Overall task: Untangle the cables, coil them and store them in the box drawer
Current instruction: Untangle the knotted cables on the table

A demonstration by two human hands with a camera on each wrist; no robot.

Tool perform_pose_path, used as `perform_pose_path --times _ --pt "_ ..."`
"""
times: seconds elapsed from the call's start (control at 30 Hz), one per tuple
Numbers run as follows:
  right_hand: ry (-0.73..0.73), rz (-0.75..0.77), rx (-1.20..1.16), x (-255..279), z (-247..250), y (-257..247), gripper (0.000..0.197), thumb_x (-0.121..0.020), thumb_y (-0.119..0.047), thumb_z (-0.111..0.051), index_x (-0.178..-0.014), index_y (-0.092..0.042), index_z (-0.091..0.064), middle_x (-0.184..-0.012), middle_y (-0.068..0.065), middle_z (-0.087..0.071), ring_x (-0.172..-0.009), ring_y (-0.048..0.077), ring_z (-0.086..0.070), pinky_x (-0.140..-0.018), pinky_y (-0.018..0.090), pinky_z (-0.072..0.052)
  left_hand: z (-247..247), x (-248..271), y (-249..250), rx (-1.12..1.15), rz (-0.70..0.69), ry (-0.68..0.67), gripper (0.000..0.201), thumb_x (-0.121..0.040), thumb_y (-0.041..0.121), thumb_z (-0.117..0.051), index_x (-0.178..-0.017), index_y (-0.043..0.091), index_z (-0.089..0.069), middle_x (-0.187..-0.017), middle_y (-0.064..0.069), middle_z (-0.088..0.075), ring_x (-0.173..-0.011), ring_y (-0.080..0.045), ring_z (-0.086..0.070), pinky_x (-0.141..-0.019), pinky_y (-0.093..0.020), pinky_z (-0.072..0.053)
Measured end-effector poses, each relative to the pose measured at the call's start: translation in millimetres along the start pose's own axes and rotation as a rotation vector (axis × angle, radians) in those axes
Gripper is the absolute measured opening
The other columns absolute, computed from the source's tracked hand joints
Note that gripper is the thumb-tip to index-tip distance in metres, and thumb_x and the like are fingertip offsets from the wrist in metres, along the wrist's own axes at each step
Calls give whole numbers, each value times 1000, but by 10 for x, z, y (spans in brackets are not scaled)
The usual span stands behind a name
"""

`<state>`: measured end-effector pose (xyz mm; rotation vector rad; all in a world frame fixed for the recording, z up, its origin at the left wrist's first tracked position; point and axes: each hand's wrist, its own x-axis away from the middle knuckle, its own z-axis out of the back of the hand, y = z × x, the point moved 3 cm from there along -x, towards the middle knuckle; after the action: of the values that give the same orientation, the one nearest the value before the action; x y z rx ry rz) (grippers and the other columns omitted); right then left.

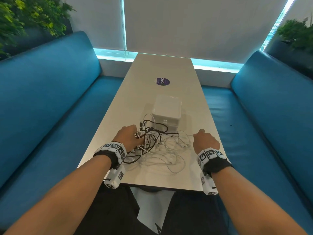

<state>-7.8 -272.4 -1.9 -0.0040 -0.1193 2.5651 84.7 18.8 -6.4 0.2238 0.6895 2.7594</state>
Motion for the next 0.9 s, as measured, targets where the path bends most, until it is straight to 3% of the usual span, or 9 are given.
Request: perform_pose_path --times 0.1,0.17,0.27,0.33,0.4,0.5,0.67,0.83,0.9 --pt "19 -7 -15 -2 18 24 28 -105 -35 -35 -112 -12 -50 -106 8 -65 -95 29 -65 -68 33 -39 -11 29 21 -86 17 -6 42 -75 45 -72 -92 18 -44 -82 -3 -53 -95 -29 -45 -79 -43 -49" --pt "27 -13 -14 -13 34 47 28 -105 -35 -35 -112 -11 -49 -106 8 -66 -95 29 -65 -68 33 -39 7 46 36 -124 18 33 50 -76 45 -74 -99 19 -38 -80 0 -50 -94 -29 -42 -81 -45 -47" --pt "23 -31 -8 -30 50 93 27 -105 -33 -35 -113 -11 -49 -108 9 -65 -98 29 -65 -69 33 -39 7 -1 27 -183 -52 41 39 -81 51 -68 -91 23 -43 -87 2 -50 -90 -27 -49 -88 -44 -42" --pt "14 -45 5 -34 46 137 26 -105 -32 -35 -114 -11 -48 -110 8 -65 -100 29 -65 -70 33 -39 29 -34 -13 -156 -79 16 34 -91 53 -58 -77 25 -45 -88 2 -47 -90 -28 -52 -84 -41 -43" --pt "12 -45 13 -30 33 160 27 -105 -33 -34 -114 -12 -48 -110 8 -65 -100 29 -65 -70 33 -39 61 -42 -23 -134 -91 34 38 -97 51 -52 -76 22 -42 -84 1 -47 -82 -27 -54 -71 -37 -42" --pt "2 -34 16 -9 7 127 27 -105 -33 -35 -114 -11 -49 -110 8 -65 -100 29 -65 -70 33 -39 83 9 15 -96 -70 93 42 -88 50 -67 -92 19 -39 -86 0 -49 -78 -24 -53 -63 -35 -41" --pt "-11 -43 8 5 -21 121 25 -105 -31 -37 -112 -12 -51 -110 7 -65 -101 28 -65 -72 33 -39 22 31 37 -225 -108 132 63 -72 41 -79 -113 18 -37 -110 -6 -41 -105 -27 -40 -81 -41 -48" --pt "-36 -65 45 10 -47 183 16 -101 -21 -43 -110 -13 -52 -111 6 -65 -102 26 -64 -71 32 -39 -28 50 8 55 -183 36 24 -93 33 -55 -104 18 -39 -106 -2 -38 -85 -20 -45 -78 -37 -43" --pt "-46 -62 61 15 -59 199 16 -101 -21 -43 -112 -13 -52 -112 6 -64 -103 26 -64 -72 32 -39 5 0 -23 104 -193 88 10 -101 23 -41 -103 14 -45 -103 -4 -43 -80 -20 -49 -81 -40 -46"
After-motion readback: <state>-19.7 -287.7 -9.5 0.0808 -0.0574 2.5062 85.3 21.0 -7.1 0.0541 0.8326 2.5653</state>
